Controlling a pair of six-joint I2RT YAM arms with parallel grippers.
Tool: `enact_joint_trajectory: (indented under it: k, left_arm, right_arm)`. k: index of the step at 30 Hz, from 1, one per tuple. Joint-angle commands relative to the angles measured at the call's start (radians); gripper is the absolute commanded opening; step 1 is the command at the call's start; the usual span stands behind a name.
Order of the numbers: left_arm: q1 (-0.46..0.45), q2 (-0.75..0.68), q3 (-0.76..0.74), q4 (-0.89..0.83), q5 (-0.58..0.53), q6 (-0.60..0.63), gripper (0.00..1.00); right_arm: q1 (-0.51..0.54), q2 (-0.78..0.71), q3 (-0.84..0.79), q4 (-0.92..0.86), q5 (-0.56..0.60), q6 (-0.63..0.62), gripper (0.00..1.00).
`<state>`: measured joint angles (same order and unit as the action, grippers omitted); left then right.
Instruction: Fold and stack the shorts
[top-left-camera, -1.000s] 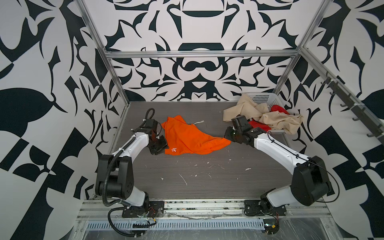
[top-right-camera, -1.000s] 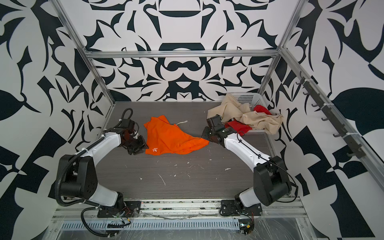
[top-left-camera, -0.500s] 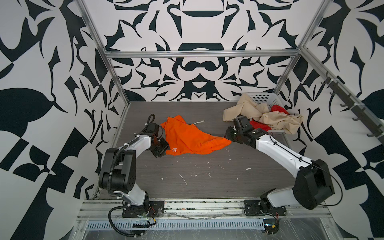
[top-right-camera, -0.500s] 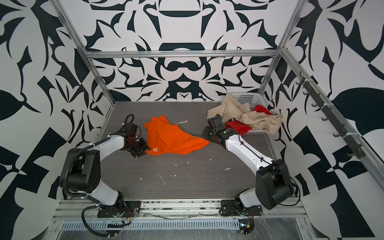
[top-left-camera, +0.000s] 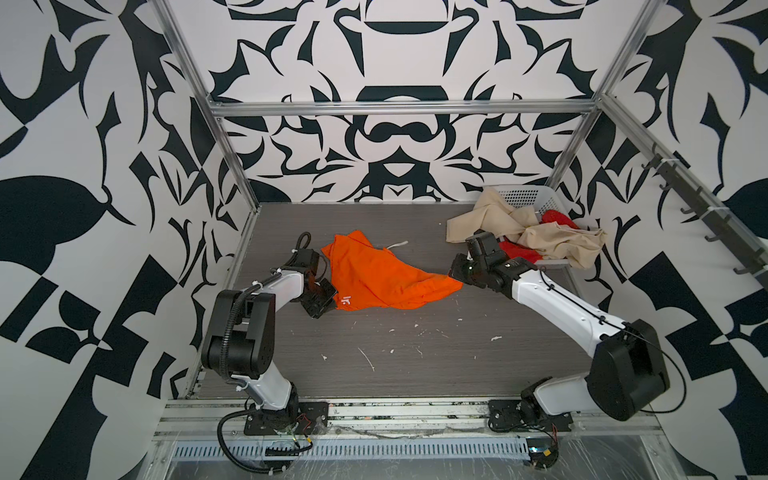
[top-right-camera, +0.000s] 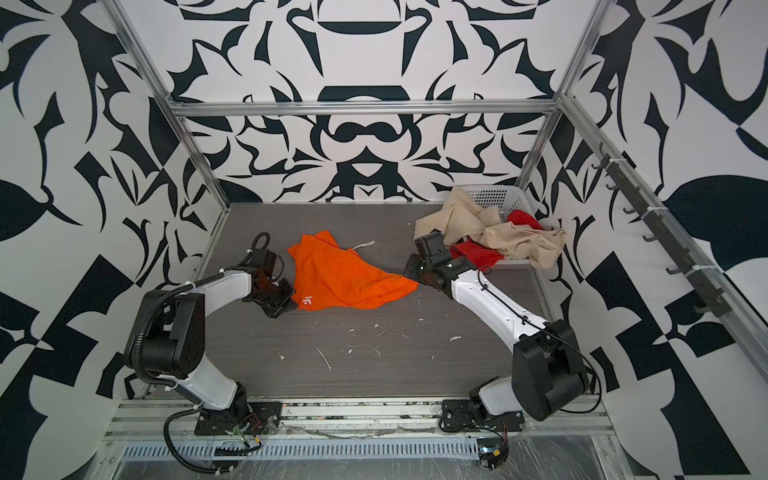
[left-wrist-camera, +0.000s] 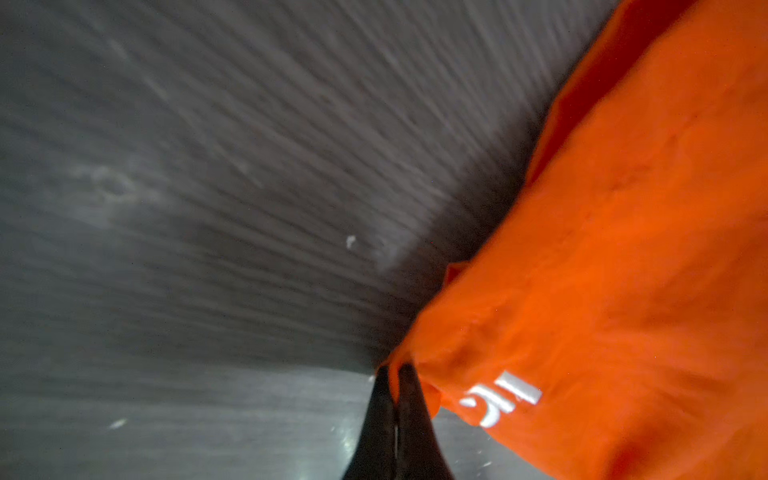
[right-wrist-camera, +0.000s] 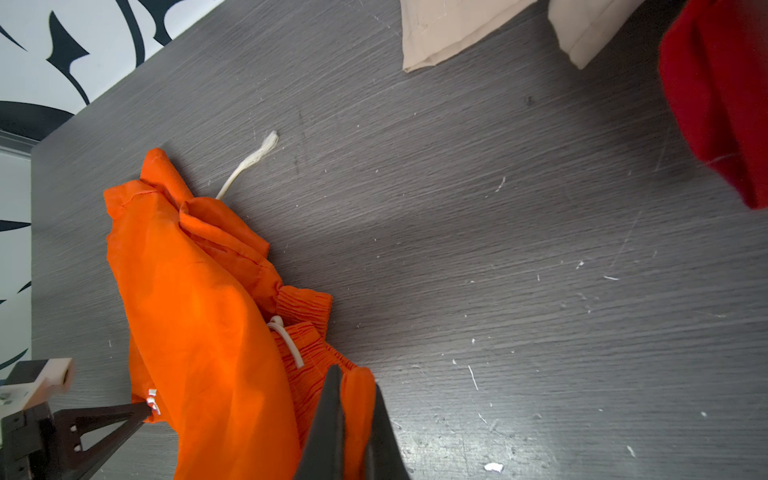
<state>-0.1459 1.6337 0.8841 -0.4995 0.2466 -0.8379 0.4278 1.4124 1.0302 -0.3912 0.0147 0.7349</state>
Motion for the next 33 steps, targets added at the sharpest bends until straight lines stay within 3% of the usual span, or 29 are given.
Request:
enact_joint_trajectory:
  k: [1,4,12,15,20,27,33]
  left_arm:
    - [-0.007,-0.091,0.039,-0.102,-0.059,0.02,0.0]
    - [-0.007,-0.169,0.142,-0.208,-0.106,0.065,0.0]
    - [-0.006,-0.255,0.614,-0.546,-0.286,0.247,0.0]
    - [-0.006,-0.278,0.793,-0.629,-0.376,0.309,0.0]
    - [-0.006,-0.329,1.031,-0.716,-0.475,0.37,0.0]
    - [-0.005,-0.348,1.247,-0.801,-0.529,0.438,0.0]
    - [-0.002,-0.223,1.278,-0.762,-0.52,0.518,0.0]
  right_arm:
    - [0.002,-0.051,0.061,0.017,0.001,-0.03,0.0]
    - [-0.007,-0.067,0.144,-0.015,0.005,-0.08,0.0]
    - [-0.05,-0.124,0.464,-0.132,0.039,-0.303,0.0]
    - [-0.05,-0.161,0.561,-0.142,-0.025,-0.425,0.0]
    - [-0.05,-0.21,0.735,-0.237,-0.124,-0.512,0.0]
    - [-0.05,-0.204,0.957,-0.362,-0.252,-0.496,0.0]
    - [-0.05,-0.09,1.08,-0.437,-0.165,-0.454,0.0]
